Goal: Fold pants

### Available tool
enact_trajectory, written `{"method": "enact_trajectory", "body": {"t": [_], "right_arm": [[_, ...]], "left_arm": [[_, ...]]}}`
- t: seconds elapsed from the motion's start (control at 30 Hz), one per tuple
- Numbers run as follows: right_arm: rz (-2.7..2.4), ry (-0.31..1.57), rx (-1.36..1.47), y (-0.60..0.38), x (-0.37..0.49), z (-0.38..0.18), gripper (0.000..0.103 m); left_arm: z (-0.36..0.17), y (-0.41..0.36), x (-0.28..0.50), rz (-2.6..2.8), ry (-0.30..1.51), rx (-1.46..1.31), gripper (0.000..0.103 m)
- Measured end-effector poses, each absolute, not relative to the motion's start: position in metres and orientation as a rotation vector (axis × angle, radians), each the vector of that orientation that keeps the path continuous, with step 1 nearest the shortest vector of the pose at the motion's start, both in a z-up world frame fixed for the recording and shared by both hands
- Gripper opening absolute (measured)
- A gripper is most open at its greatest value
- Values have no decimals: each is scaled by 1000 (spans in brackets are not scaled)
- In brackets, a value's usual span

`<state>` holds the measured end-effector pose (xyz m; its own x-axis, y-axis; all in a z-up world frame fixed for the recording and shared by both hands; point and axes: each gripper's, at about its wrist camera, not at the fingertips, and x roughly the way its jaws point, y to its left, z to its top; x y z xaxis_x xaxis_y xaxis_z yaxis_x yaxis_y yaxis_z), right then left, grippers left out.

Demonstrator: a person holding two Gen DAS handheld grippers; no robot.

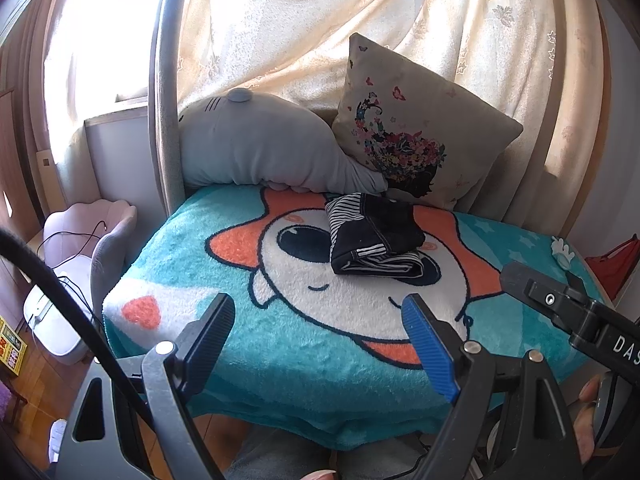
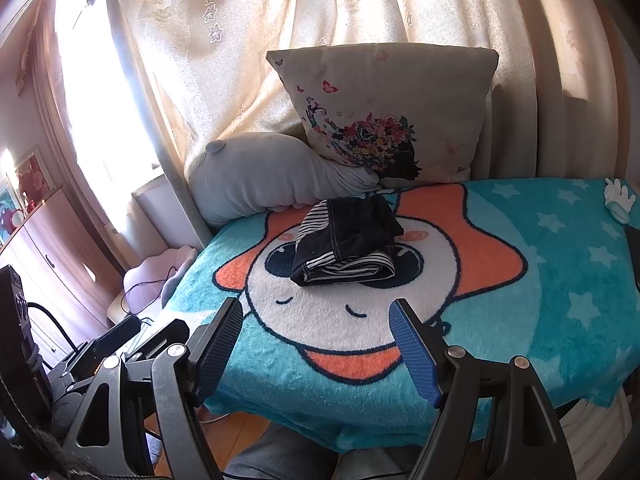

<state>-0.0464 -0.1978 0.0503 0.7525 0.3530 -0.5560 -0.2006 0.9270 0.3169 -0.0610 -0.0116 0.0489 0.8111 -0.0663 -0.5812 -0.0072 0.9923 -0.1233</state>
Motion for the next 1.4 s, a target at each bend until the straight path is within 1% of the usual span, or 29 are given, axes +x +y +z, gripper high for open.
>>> {"method": "enact_trajectory", "body": {"t": [0.33,0.83,1.1,1.4], "right_arm": [[298,690,266,-200,-24,37,79],[228,807,312,-212,53,-15,79],[229,845,308,-209,75,-34,79],[219,857,313,-212,84,-40,79]], "left_arm": [[34,-6,-33,-42,662,-141,85],[-8,2,39,-15,770,-176,85],[-23,0,59,0,803,-145,85],[-31,-3,69,3,824,-140,85]]}}
